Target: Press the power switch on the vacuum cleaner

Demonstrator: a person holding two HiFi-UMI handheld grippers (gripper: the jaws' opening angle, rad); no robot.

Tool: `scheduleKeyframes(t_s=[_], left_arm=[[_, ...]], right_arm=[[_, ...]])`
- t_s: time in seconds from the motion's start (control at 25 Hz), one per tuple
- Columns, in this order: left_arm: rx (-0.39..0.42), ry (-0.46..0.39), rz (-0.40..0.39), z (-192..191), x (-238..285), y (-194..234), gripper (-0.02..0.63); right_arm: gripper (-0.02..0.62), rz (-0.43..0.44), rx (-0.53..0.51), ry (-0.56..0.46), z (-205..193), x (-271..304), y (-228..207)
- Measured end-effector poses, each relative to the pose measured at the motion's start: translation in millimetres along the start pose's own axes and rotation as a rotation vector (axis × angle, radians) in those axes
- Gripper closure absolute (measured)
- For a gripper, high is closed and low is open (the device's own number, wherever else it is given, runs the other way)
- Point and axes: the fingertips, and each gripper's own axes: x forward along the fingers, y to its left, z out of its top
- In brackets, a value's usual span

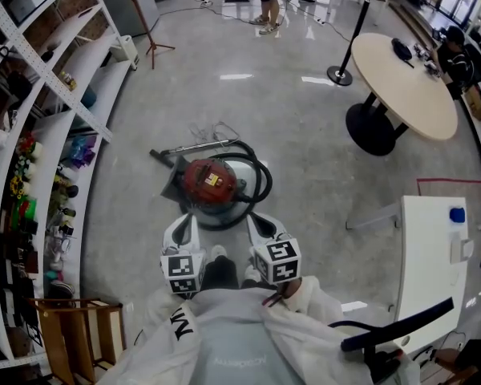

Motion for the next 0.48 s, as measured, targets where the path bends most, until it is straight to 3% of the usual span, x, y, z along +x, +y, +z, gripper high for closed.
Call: scheduleKeyframes(t_s=[0.48], left_arm=[[-0.011, 0.006, -0.052, 7, 40, 14, 0.606]], right_arm=[[0.594, -0.050, 0.019, 0.025, 13, 30, -16]])
